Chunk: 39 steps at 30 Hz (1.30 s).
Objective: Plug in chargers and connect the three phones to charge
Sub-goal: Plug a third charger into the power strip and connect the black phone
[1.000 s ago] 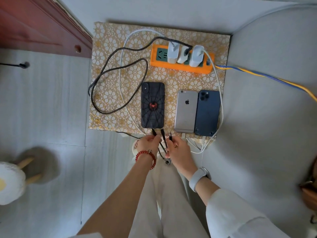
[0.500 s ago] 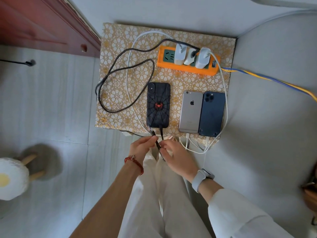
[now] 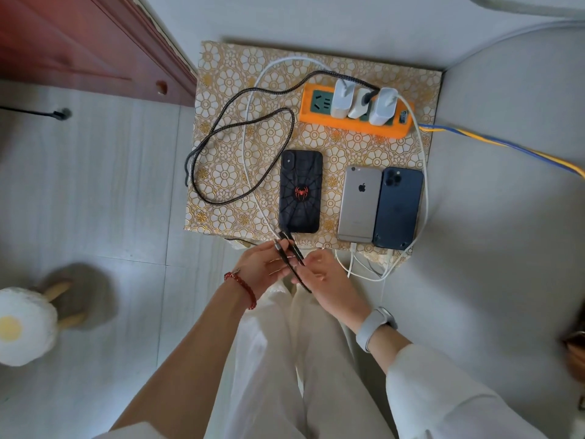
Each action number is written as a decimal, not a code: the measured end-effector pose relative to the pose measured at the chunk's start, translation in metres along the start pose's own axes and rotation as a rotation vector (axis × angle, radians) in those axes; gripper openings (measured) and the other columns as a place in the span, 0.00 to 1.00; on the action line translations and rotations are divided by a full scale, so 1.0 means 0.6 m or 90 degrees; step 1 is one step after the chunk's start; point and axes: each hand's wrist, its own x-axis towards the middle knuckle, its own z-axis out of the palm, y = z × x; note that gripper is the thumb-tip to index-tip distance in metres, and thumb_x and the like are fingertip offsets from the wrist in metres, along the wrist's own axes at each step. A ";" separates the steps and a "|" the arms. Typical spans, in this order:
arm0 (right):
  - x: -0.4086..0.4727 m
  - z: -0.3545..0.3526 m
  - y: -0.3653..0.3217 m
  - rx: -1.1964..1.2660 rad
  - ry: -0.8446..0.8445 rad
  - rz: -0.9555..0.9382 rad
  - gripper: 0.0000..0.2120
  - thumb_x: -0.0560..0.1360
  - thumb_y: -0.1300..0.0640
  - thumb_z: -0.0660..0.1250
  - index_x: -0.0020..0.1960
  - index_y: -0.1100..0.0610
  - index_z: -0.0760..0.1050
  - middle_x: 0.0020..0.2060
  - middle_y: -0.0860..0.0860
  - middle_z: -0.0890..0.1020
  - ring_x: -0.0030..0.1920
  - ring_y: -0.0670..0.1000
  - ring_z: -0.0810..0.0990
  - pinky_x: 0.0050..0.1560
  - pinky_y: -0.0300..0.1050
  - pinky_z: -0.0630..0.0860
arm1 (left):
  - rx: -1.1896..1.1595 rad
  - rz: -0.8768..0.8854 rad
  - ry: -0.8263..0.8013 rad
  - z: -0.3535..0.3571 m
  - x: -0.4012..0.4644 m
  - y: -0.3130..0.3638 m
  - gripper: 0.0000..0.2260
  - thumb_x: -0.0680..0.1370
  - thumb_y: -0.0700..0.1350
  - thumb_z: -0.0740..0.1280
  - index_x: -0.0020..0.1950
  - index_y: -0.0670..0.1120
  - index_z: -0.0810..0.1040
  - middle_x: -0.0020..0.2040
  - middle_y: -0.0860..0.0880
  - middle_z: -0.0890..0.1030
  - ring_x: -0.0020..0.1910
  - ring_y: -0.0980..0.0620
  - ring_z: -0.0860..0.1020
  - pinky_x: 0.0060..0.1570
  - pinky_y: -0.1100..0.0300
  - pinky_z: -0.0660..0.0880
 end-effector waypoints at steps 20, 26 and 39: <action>-0.008 0.008 0.035 -0.321 0.229 -0.173 0.10 0.75 0.67 0.58 0.53 0.66 0.76 0.56 0.61 0.73 0.58 0.57 0.71 0.61 0.41 0.67 | 0.621 0.099 0.322 -0.012 0.008 -0.002 0.11 0.76 0.42 0.60 0.57 0.43 0.73 0.55 0.43 0.79 0.51 0.45 0.76 0.51 0.56 0.72; 0.002 -0.008 0.038 -0.437 0.112 -0.064 0.17 0.79 0.55 0.52 0.45 0.66 0.73 0.45 0.62 0.80 0.46 0.62 0.78 0.46 0.53 0.73 | 0.545 0.394 0.327 0.048 0.027 0.043 0.11 0.75 0.37 0.60 0.56 0.42 0.75 0.56 0.43 0.78 0.47 0.53 0.73 0.48 0.60 0.70; 0.017 -0.025 0.039 -0.233 0.139 0.017 0.15 0.80 0.54 0.49 0.53 0.61 0.71 0.49 0.60 0.80 0.50 0.62 0.77 0.51 0.56 0.73 | 0.746 0.156 0.475 0.139 0.094 0.054 0.40 0.62 0.54 0.76 0.63 0.39 0.59 0.65 0.40 0.62 0.64 0.42 0.63 0.56 0.44 0.69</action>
